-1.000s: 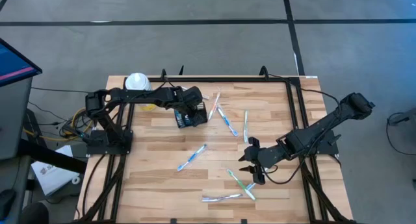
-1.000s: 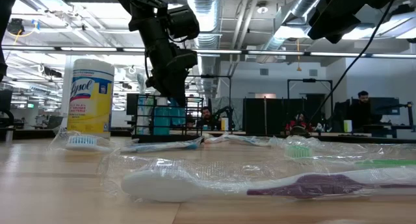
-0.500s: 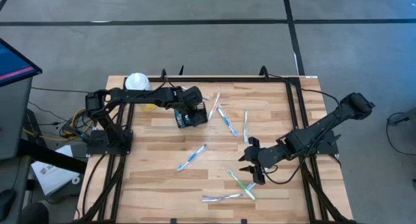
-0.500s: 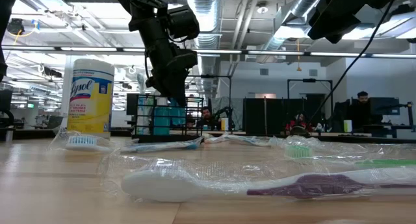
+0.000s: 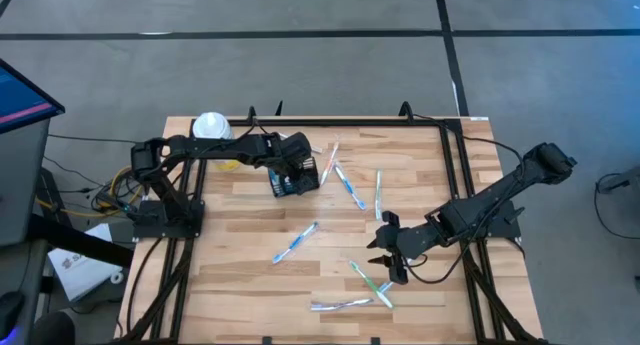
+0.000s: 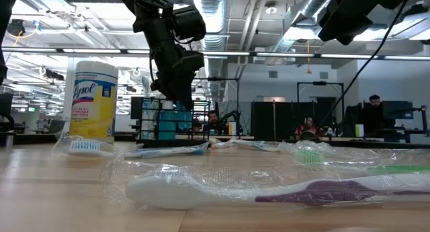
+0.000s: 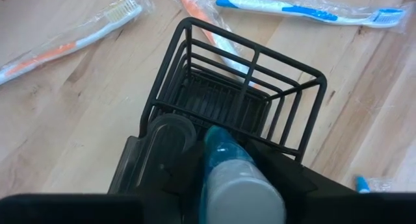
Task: Pick & Place toothbrushing station
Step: Put the mouthwash bottle into the mesh organizer, then put the middle blue toothbrush into the mesh organizer
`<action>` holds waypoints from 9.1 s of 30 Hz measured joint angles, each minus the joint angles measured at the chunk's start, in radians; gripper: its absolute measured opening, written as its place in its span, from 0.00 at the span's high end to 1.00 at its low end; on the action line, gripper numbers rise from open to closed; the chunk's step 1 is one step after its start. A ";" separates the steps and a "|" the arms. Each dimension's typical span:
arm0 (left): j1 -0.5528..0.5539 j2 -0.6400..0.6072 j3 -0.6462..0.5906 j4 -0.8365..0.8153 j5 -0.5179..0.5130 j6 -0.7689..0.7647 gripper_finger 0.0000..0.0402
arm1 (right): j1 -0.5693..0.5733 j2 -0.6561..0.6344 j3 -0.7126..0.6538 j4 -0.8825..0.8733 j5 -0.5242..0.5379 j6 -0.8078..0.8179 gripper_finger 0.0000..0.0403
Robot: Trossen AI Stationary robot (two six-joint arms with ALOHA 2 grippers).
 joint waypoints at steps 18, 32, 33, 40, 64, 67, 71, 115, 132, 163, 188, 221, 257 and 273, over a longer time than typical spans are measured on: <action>0.000 0.000 0.000 0.000 0.001 0.001 0.68 | 0.000 0.000 0.000 0.000 0.000 0.000 0.57; 0.000 -0.006 0.000 0.001 0.016 0.002 0.70 | 0.000 0.000 0.000 0.000 0.000 0.000 0.57; 0.000 -0.006 0.000 0.001 0.016 0.002 0.69 | 0.000 0.000 0.000 0.000 0.000 0.000 0.57; -0.001 -0.025 -0.001 -0.005 0.028 -0.001 0.69 | 0.000 0.000 0.000 0.000 0.000 0.000 0.57; 0.001 -0.035 -0.001 -0.005 0.025 0.011 0.70 | 0.000 0.000 0.000 0.000 0.000 0.000 0.57; 0.005 -0.035 0.000 -0.005 0.025 0.013 0.70 | 0.000 0.000 0.000 0.000 0.000 0.000 0.57; 0.005 -0.036 0.000 -0.003 0.025 0.013 0.70 | 0.000 0.000 0.000 0.000 0.000 0.000 0.57; 0.004 -0.127 -0.020 0.000 0.030 0.029 0.73 | 0.000 0.000 0.000 -0.001 0.000 0.000 0.57; 0.005 -0.085 -0.055 0.094 0.026 0.028 0.74 | 0.000 0.000 0.000 0.000 0.000 0.000 0.57; -0.131 -0.296 -0.055 0.103 0.018 -0.001 0.74 | -0.001 0.000 0.000 -0.022 0.039 0.007 0.57; -0.616 -0.172 -0.055 0.081 -0.058 -0.293 0.74 | -0.018 0.000 0.000 -0.057 0.053 0.035 0.57; -0.786 -0.169 -0.353 0.128 -0.077 -0.848 0.74 | -0.018 0.000 0.000 -0.056 0.049 0.035 0.57; -0.786 -0.156 -0.497 0.279 -0.110 -0.809 0.74 | -0.018 0.000 0.000 -0.053 0.051 0.035 0.57; -0.792 -0.148 -0.500 0.319 -0.096 -0.751 1.00 | -0.018 0.000 0.000 -0.052 0.052 0.035 0.57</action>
